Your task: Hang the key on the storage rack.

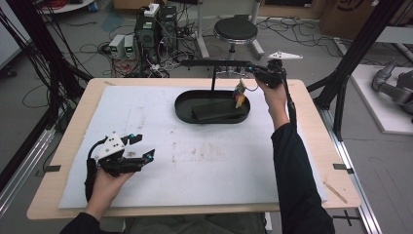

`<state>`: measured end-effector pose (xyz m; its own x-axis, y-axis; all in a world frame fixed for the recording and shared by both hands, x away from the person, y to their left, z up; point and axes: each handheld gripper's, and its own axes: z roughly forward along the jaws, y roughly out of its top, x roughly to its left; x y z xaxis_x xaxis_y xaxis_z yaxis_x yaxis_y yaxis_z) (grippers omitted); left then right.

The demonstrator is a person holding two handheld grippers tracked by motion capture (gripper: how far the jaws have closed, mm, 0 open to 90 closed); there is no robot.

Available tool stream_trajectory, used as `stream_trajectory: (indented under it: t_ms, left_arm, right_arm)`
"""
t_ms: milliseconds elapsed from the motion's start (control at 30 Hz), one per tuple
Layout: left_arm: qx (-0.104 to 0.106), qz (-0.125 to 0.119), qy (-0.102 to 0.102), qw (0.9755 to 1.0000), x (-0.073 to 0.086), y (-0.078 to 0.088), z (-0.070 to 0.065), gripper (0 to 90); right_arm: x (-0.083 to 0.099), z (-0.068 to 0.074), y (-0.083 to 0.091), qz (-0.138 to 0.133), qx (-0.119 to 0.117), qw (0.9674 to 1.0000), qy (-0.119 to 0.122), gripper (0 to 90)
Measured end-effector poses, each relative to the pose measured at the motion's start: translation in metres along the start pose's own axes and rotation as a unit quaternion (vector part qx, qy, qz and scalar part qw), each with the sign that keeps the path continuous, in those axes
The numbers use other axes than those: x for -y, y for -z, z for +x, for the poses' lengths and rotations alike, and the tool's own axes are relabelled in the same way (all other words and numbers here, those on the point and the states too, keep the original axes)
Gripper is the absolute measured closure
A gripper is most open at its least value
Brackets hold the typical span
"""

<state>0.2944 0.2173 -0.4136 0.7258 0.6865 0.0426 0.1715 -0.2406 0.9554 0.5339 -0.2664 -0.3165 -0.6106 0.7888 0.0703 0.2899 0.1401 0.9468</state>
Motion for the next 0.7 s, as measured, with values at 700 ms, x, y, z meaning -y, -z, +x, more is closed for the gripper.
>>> stream_trajectory:
  t_ms: [700]
  left_arm:
    - [0.001,0.0,-0.002,1.0,0.0,-0.001,0.0,28.1]
  right_arm:
    - [0.0,-0.001,0.011,0.008,0.04,0.999,0.017,76.0]
